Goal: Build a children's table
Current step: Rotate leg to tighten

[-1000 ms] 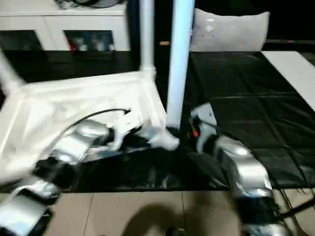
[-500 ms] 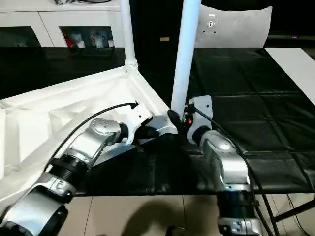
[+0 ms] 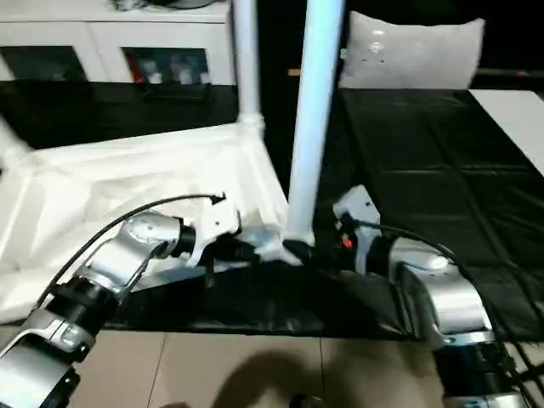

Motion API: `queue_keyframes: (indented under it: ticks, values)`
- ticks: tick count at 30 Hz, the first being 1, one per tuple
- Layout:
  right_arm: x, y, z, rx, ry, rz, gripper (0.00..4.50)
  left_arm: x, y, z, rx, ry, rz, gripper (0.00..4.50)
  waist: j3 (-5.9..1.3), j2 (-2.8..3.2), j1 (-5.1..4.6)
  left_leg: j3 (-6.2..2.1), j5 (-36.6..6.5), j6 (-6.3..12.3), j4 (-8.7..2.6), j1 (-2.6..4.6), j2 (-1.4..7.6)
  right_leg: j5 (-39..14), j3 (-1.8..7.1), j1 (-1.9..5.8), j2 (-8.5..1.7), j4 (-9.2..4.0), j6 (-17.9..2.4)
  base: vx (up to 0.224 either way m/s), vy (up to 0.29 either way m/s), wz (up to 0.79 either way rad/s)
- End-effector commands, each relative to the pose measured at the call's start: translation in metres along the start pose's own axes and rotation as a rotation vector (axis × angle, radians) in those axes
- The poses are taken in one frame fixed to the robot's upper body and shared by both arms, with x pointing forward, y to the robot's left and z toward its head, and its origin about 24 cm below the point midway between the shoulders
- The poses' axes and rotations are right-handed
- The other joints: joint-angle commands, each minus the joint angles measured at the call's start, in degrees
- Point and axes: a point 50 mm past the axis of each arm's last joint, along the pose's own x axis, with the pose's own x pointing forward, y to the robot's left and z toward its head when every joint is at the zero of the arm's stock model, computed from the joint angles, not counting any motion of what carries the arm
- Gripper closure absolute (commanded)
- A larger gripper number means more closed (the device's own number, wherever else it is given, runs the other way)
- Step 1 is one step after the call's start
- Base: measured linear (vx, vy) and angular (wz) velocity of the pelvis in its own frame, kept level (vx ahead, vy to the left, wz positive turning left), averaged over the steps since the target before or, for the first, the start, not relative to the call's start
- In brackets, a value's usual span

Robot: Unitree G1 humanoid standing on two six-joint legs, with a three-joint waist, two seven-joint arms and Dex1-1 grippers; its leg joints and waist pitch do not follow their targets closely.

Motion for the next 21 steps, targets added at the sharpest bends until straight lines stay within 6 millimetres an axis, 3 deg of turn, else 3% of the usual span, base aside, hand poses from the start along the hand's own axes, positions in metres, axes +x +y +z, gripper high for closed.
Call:
queue_keyframes:
  ticks: [1,6,7,10,12,21]
  values:
    - [-0.006,0.003,0.005,-0.053,0.008,0.105,0.22,-0.001,-0.009,0.012,0.112,-0.008,-0.142,4.5,-3.96,-0.65,0.16,0.14,-1.5,8.19,-3.58,-0.41,2.05,-17.7,3.69,4.53,-3.73,-3.49,-5.7,0.0,0.0,0.0]
    - [-0.01,0.004,0.004,-0.059,0.028,0.175,0.22,-0.005,-0.011,0.01,0.146,0.02,-0.193,4.5,-3.85,-0.94,1.07,0.23,-1.4,8.09,-3.71,-0.42,2.23,-17.3,3.86,4.58,-3.9,-3.25,-6.4,0.0,0.0,0.0]
    - [-0.011,0.005,0.002,-0.048,0.034,0.202,0.49,-0.006,-0.012,0.01,0.151,0.024,-0.21,4.5,-3.81,-0.98,1.17,0.24,-1.6,7.88,-3.73,-0.35,2.27,-18.0,3.88,4.51,-3.93,-3.32,-6.2,0.0,0.0,0.0]
    - [-0.012,0.01,0.001,-0.03,0.046,0.258,0.6,-0.009,-0.014,0.009,0.164,0.031,-0.249,4.5,-3.78,-0.98,1.21,0.25,-2.0,7.57,-3.77,-0.37,2.18,-19.1,3.84,4.6,-3.87,-3.46,-5.7,0.0,0.0,0.0]
    - [-0.012,0.011,0.0,-0.024,0.048,0.279,0.94,-0.01,-0.015,0.009,0.168,0.032,-0.263,4.5,-3.75,-0.95,1.22,0.25,-2.1,7.56,-3.74,-0.47,2.19,-19.0,3.88,4.59,-3.87,-3.42,-5.7,0.0,0.0,0.0]
    - [-0.014,0.015,-0.005,0.0,0.082,0.354,1.66,-0.013,-0.016,0.006,0.175,0.047,-0.29,4.5,-3.69,-1.02,1.21,0.31,-2.1,7.19,-3.74,-0.52,2.0,-20.1,3.69,4.59,-3.71,-3.69,-5.0,0.0,0.0,0.0]
